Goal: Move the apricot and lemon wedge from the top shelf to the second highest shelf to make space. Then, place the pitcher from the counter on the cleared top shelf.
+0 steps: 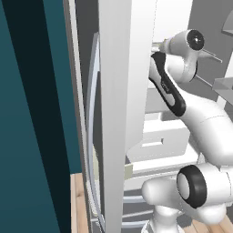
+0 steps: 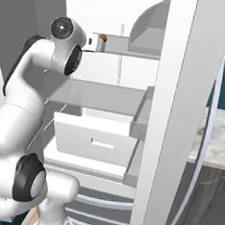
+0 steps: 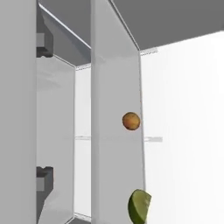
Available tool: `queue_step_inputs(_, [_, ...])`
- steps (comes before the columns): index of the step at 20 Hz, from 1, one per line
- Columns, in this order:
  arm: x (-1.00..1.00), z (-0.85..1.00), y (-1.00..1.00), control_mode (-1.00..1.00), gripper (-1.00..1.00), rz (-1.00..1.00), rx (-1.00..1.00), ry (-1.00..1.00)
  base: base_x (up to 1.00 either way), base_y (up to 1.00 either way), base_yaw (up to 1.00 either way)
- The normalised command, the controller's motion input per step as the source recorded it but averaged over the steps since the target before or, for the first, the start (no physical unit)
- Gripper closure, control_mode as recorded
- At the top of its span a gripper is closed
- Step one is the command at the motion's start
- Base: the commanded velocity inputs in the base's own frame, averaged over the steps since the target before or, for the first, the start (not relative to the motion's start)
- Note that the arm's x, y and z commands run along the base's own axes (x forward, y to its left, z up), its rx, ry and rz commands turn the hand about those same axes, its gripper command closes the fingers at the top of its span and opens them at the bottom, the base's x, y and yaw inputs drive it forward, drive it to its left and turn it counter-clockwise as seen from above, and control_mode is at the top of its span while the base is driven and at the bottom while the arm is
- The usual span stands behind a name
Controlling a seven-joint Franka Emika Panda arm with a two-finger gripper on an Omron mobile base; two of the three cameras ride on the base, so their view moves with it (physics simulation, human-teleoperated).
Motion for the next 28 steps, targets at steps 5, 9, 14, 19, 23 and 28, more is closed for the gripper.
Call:
queue_step_inputs(5, [0.76,0.0,0.0,-1.0,-1.0,0.0,0.0,0.15,0.0,0.0,0.0])
queue_step_inputs(9, [0.88,0.0,0.0,-1.0,-1.0,0.0,0.0,0.2,0.0,0.0,0.0])
queue_step_inputs(14, [0.87,0.0,0.0,-1.0,-1.0,0.0,0.0,0.13,0.0,0.0,0.0])
queue_step_inputs(19, [0.71,0.0,0.0,-1.0,-1.0,0.0,0.0,0.01,0.0,0.0,0.0])
queue_step_inputs(23, [0.61,-0.04,0.0,-1.0,-1.0,0.0,0.0,0.0,0.0,0.0,0.0])
queue_step_inputs(28, [0.55,-0.08,0.0,-1.0,-1.0,0.0,0.0,0.0,0.0,0.0,0.0])
